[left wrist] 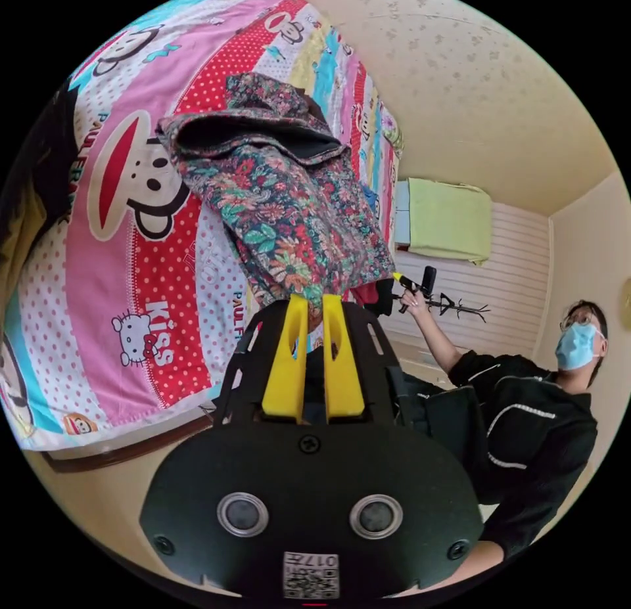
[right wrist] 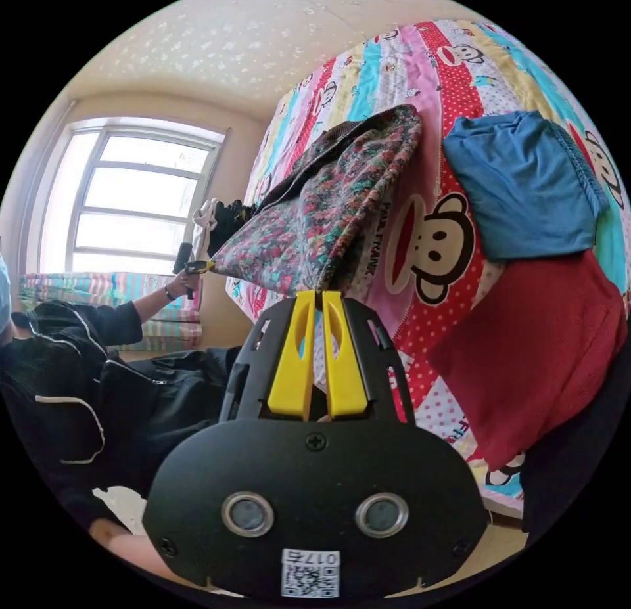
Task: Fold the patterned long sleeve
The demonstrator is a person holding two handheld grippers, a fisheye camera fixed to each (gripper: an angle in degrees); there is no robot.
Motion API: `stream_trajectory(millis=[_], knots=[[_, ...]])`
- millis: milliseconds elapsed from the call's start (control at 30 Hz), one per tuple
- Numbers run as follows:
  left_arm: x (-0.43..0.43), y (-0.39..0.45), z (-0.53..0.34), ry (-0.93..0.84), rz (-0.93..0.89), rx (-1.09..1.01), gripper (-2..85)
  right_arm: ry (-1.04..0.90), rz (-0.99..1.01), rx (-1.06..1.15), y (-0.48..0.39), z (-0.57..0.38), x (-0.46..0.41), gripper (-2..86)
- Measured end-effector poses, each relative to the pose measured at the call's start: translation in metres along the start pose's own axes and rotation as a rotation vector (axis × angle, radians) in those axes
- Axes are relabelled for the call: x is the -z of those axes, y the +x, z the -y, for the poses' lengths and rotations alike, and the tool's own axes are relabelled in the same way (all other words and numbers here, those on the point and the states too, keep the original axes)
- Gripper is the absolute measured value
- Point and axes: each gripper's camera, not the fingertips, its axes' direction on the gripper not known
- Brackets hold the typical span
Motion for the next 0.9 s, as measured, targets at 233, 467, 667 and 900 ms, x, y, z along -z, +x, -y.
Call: stream_trajectory(millis=[233,467,667,900], knots=[[-0.086,-0.085,-0.093,-0.109,0.051,0.204,5.7,-0.158,-0.047,-0.300,0.077,-0.112,-0.065,1.7],[-0.085,-0.132,-0.132,0.089,-0.078,0.456,4.8,-0.193,-0.109,-0.348,0.090,-0.135,-0.067,2.7],[-0.017,-0.080,-0.071,0.304,-0.001,0.224,11.8,0.061,0.099,-0.182,0.072,-0.053,-0.041,6.9],[-0.041,-0.088,0.012,0.456,0.176,0.358,16.3,0.159,0.212,-0.190,0.061,0.058,-0.125,10.0]])
